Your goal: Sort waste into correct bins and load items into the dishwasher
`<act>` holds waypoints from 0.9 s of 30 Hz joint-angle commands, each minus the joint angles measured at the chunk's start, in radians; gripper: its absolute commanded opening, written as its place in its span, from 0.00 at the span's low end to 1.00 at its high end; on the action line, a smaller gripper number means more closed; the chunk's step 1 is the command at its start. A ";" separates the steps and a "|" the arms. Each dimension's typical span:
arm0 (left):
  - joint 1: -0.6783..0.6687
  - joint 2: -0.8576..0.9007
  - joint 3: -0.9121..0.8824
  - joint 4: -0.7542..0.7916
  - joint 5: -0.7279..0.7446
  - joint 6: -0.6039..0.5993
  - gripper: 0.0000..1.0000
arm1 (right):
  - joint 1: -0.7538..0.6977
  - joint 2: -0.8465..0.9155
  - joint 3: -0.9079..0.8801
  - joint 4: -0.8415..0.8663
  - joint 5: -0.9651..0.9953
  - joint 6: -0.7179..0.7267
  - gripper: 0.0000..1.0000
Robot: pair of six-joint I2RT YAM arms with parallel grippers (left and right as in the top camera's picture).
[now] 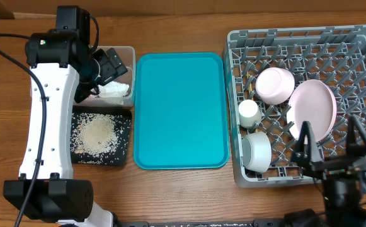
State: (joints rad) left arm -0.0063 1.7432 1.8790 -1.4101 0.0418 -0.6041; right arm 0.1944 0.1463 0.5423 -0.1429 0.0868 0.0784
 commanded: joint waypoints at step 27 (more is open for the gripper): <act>-0.001 -0.007 0.014 0.001 0.000 -0.002 1.00 | -0.145 -0.143 -0.534 0.069 -0.092 0.037 1.00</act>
State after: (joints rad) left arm -0.0063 1.7432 1.8790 -1.4101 0.0418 -0.6037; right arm 0.0612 0.0158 0.0181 -0.0719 -0.0002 0.1120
